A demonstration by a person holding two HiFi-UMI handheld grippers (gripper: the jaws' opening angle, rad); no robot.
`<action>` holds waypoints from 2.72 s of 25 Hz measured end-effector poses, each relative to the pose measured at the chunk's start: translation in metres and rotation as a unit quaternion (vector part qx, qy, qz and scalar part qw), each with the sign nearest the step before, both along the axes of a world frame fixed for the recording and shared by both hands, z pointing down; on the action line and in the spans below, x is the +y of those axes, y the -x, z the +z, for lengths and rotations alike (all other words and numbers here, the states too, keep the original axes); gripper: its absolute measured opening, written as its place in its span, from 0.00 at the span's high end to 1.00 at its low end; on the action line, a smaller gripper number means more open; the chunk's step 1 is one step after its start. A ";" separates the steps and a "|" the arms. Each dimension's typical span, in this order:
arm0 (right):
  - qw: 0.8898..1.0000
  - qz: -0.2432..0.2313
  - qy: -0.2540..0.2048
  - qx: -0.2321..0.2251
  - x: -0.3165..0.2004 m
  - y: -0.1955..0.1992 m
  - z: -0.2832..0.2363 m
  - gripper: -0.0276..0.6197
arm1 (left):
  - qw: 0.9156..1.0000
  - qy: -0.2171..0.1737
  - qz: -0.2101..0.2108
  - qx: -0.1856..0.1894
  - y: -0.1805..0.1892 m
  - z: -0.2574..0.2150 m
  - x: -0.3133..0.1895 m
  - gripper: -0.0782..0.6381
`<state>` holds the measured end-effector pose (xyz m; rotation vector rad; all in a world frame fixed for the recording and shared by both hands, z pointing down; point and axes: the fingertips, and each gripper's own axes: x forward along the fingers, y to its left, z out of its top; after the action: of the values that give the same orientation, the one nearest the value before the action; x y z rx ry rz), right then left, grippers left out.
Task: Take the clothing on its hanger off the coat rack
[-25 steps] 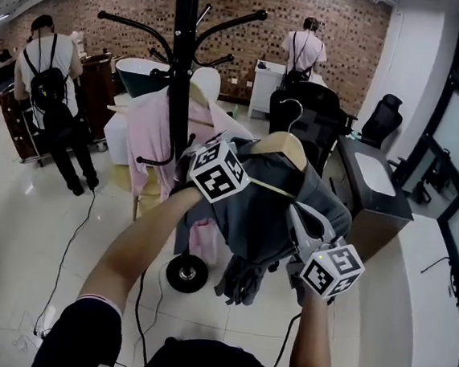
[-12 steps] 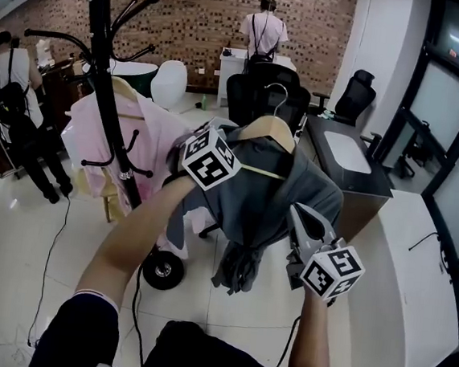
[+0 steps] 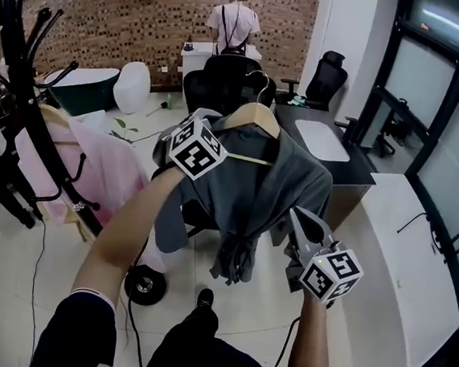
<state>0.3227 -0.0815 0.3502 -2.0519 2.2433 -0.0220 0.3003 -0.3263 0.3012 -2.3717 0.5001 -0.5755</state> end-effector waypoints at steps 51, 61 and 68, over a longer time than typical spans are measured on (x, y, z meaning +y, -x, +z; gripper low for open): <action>0.998 -0.049 0.033 -0.014 -0.366 -0.274 0.019 0.96 | 0.991 -0.028 -0.127 0.018 -0.226 -0.058 -0.449 0.73; 0.995 -0.054 0.074 -0.030 -0.362 -0.264 0.057 0.96 | 0.993 0.033 -0.111 -0.024 -0.221 0.067 -0.426 0.73; 0.990 -0.049 0.119 -0.051 -0.356 -0.257 0.095 0.96 | 0.989 0.087 -0.106 -0.056 -0.214 0.172 -0.402 0.74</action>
<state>0.5800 -0.4373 0.4453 -1.9915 2.3751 -0.4133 0.5142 -0.7287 0.4733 -2.4486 0.6822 -0.8753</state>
